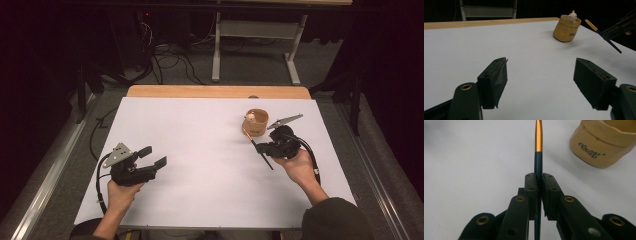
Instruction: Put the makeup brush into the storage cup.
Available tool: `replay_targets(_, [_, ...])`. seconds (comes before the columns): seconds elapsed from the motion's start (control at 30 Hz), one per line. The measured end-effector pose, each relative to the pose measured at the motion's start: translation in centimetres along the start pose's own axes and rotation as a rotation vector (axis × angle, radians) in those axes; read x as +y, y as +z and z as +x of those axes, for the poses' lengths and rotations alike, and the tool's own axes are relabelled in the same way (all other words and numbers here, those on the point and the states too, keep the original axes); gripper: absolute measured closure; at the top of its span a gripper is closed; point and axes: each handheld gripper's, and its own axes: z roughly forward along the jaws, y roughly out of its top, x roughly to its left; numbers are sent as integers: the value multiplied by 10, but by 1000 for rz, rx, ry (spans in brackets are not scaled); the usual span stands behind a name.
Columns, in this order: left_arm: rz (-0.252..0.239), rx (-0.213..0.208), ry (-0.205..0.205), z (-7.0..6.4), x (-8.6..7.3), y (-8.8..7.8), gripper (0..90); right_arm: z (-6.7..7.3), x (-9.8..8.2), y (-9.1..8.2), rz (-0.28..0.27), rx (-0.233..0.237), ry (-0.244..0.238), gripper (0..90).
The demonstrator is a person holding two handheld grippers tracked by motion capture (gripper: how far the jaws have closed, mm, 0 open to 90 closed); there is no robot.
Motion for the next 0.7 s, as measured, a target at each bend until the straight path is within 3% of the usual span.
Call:
replay_targets(0.23, [0,0,0,0,0,0,277,-2,1,-3,-40,-1,-4,853])
replay_targets(0.7, [1,0,0,0,0,0,277,-4,4,-5,-46,-1,4,853])
